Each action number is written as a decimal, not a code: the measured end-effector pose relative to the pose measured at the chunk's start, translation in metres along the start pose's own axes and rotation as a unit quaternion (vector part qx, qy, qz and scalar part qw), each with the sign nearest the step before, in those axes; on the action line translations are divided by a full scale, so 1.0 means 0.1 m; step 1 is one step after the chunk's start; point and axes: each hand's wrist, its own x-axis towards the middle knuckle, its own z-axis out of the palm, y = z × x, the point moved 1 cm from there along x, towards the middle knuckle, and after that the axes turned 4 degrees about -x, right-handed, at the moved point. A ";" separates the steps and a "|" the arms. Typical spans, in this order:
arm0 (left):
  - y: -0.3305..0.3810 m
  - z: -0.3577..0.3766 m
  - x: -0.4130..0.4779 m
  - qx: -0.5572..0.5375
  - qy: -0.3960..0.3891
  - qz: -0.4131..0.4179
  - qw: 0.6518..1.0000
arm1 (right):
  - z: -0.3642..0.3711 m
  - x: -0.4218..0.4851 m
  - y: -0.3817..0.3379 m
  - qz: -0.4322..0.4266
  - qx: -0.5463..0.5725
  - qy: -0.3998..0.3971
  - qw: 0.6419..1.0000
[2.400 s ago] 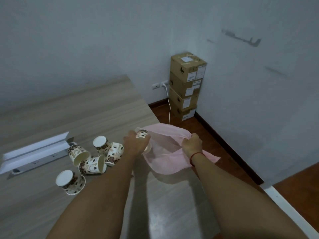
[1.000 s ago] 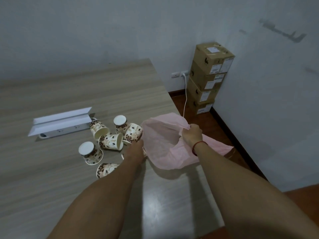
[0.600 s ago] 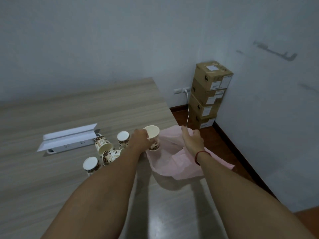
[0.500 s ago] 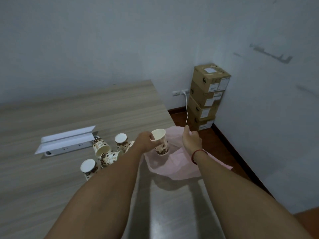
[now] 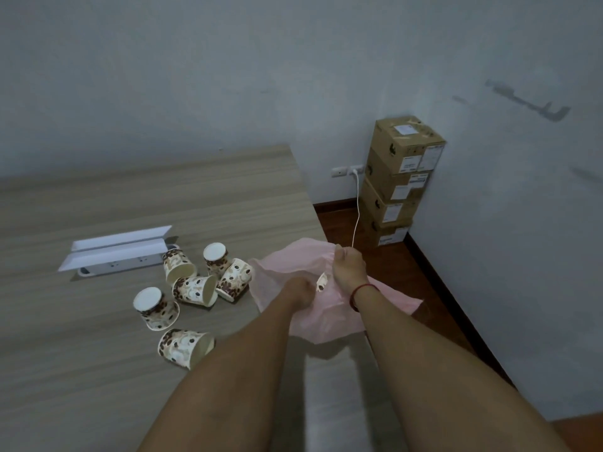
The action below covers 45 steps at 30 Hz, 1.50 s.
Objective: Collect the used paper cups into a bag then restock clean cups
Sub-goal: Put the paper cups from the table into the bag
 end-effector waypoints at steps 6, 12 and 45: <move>-0.33 -0.42 -0.10 -0.008 0.153 -0.038 0.987 | 0.05 0.02 0.04 -0.005 0.002 -0.017 1.000; -0.69 -0.82 -0.20 0.046 0.196 -0.091 0.975 | 0.12 -0.06 -0.02 -0.019 -0.018 -0.008 1.000; -1.43 -0.80 -0.92 -0.098 0.195 -0.051 0.975 | 0.52 -0.90 0.27 0.037 -0.007 0.041 0.998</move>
